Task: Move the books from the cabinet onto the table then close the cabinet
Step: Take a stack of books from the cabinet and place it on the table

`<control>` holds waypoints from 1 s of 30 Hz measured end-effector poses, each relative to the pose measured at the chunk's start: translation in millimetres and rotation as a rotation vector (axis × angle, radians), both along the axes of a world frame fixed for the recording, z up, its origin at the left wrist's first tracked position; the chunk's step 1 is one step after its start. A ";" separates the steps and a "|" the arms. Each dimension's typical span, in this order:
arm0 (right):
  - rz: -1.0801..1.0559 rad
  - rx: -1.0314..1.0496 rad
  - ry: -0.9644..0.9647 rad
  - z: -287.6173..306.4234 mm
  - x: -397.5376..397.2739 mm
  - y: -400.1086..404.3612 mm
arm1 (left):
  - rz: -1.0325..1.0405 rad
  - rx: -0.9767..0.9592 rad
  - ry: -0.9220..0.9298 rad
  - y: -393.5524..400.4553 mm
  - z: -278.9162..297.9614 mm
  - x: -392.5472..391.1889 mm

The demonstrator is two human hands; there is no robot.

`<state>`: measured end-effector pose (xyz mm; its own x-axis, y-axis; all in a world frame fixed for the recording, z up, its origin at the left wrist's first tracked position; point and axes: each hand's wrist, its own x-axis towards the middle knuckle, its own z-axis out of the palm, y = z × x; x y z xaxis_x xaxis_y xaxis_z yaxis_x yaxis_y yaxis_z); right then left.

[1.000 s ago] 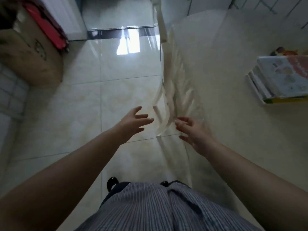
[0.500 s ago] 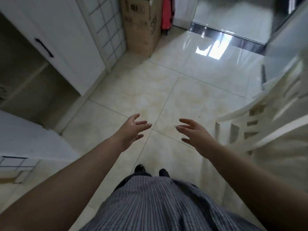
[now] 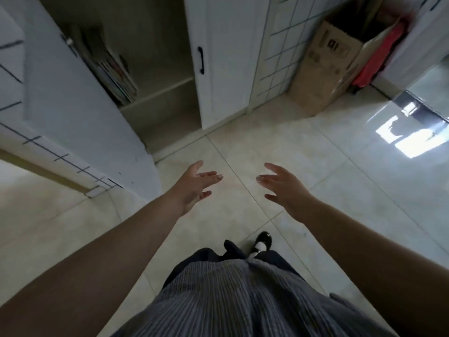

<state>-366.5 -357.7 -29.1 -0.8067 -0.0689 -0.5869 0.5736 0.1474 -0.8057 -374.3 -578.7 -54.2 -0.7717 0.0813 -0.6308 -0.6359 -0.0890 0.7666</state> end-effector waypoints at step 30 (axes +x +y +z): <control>0.713 0.052 0.078 -15.4 -416.3 -169.9 | 0.748 -0.070 0.020 -119.6 5.0 -271.4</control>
